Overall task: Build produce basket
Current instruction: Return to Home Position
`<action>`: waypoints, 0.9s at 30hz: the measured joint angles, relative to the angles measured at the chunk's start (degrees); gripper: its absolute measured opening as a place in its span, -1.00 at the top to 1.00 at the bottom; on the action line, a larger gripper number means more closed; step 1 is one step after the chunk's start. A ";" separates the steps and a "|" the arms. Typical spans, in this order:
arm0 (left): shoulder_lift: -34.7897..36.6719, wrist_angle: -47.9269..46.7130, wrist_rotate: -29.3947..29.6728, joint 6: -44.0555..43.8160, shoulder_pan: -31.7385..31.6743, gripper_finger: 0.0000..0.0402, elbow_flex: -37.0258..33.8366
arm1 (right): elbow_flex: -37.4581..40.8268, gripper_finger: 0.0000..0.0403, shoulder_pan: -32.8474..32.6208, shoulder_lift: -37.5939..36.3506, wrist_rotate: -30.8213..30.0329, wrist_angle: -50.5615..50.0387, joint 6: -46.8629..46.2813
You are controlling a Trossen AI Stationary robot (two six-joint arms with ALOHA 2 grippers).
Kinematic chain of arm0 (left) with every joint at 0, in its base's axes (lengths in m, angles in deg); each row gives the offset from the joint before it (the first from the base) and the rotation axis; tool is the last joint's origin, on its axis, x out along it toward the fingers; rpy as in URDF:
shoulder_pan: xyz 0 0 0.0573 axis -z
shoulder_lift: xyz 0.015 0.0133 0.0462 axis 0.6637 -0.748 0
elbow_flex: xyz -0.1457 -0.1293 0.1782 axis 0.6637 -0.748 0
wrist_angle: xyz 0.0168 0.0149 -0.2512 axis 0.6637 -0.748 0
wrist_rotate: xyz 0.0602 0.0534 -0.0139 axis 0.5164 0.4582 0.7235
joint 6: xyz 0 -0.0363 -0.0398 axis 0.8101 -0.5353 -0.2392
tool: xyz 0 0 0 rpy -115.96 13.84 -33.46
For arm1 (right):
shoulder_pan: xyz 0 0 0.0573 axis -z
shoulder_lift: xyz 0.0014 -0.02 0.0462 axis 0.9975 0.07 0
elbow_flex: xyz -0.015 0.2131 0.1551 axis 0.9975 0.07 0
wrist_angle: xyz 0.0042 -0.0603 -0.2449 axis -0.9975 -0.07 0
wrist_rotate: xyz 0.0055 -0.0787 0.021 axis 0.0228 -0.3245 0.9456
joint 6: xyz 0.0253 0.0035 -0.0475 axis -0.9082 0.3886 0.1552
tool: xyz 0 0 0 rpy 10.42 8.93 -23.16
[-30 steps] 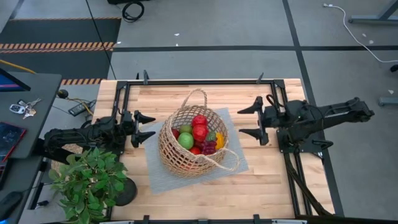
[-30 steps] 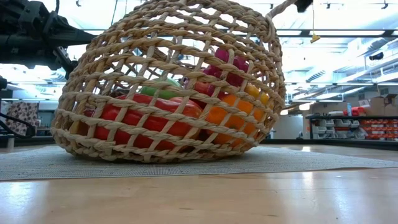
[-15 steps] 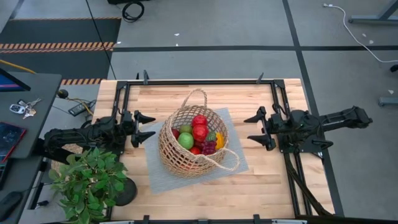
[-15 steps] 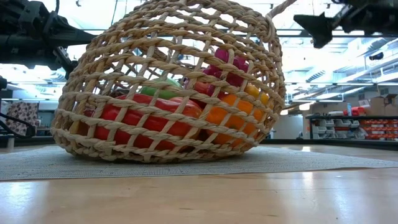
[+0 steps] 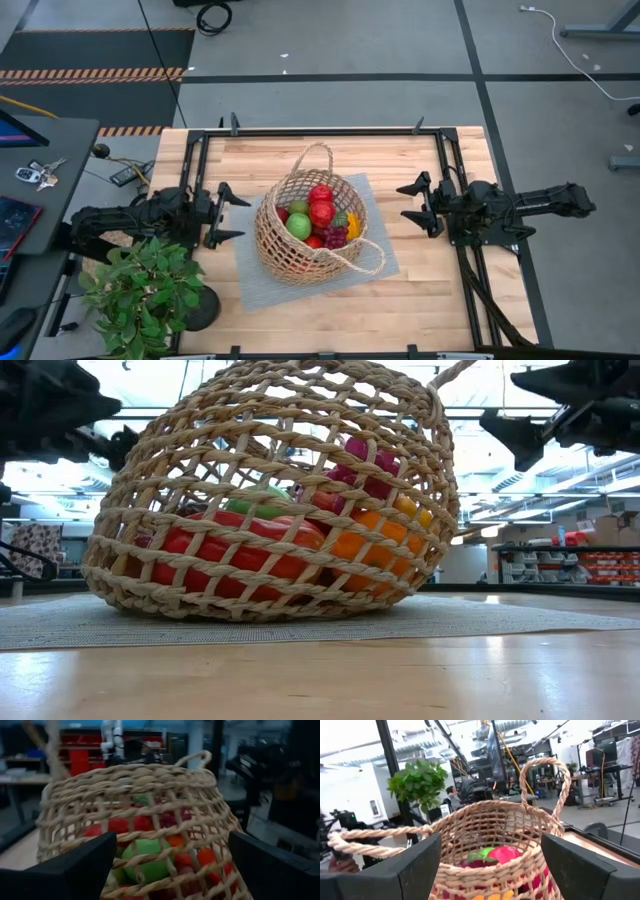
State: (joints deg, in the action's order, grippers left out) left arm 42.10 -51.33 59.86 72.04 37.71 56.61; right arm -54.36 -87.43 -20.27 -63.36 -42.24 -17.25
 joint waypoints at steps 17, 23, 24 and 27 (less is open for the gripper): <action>-0.02 -0.59 -0.68 4.02 -0.01 -0.94 0.00 | -0.02 -0.72 0.15 0.15 3.38 -17.98 -14.68; -0.02 -0.63 -0.71 4.01 -0.01 -0.94 0.01 | -0.02 -0.72 0.15 0.14 3.38 -17.91 -14.56; -0.02 -0.63 -0.70 3.99 -0.01 -0.94 0.00 | -0.02 -0.72 0.15 0.14 3.38 -17.91 -14.55; -0.02 -0.64 -0.71 3.87 -0.01 -0.94 0.01 | -0.02 -0.72 0.15 0.14 3.38 -17.90 -14.52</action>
State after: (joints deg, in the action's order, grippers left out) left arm 42.08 -51.96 59.16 75.92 37.70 56.62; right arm -54.38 -87.28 -20.13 -59.98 -60.13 -31.77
